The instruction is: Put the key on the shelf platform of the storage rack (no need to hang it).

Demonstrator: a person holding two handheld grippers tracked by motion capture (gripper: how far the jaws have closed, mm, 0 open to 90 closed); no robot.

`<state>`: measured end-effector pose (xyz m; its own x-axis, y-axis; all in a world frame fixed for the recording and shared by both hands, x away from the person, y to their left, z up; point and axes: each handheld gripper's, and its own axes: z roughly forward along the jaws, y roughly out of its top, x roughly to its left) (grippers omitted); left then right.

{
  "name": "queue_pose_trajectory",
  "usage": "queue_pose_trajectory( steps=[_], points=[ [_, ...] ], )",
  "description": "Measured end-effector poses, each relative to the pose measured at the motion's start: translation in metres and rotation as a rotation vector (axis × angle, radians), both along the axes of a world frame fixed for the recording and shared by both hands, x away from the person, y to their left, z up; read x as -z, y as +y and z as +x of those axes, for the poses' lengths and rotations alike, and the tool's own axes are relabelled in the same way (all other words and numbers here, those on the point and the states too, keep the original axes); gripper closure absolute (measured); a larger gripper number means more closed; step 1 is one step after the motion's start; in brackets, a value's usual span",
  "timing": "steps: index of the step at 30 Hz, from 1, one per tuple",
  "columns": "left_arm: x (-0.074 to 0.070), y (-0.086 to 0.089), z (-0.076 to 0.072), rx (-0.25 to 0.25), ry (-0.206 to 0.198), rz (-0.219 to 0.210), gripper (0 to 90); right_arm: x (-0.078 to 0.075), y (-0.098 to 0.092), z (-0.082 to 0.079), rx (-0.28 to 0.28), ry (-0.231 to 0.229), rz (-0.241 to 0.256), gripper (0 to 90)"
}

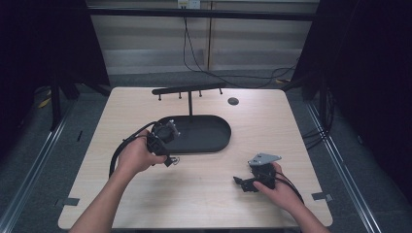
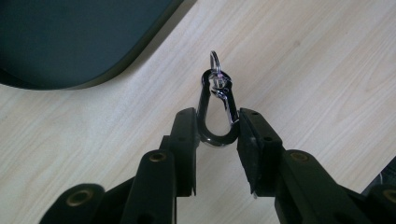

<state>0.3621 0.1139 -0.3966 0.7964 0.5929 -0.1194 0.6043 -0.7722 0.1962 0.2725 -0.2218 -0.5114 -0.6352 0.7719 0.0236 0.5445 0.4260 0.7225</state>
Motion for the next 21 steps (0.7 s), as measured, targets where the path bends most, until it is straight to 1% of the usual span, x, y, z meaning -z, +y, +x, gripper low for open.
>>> queue_pose_trajectory(
  steps=[4,7,9,13,14,16,21],
  points=[
    [-0.004,0.001,0.003,-0.013,-0.004,-0.005,68.2,0.0,0.0,0.0,0.0,0.0,0.0,14.5],
    [-0.007,0.001,0.005,-0.027,-0.004,-0.017,68.2,0.0,0.0,0.0,0.0,0.0,0.0,14.5],
    [-0.01,0.001,0.006,-0.029,-0.007,-0.011,68.2,0.0,0.0,0.0,0.0,0.0,0.0,14.6],
    [-0.014,0.002,0.009,-0.046,-0.015,-0.018,68.2,0.0,0.0,0.0,0.0,0.0,0.0,14.5],
    [-0.015,0.002,0.01,-0.041,-0.015,-0.013,68.2,0.0,0.0,0.0,0.0,0.0,0.0,14.6],
    [-0.016,0.001,0.01,-0.048,-0.016,-0.015,68.2,0.0,0.0,0.0,0.0,0.0,0.0,14.5],
    [-0.021,-0.003,0.014,-0.045,-0.015,-0.014,68.2,0.0,0.0,0.0,0.002,0.0,0.002,14.5]
  ],
)
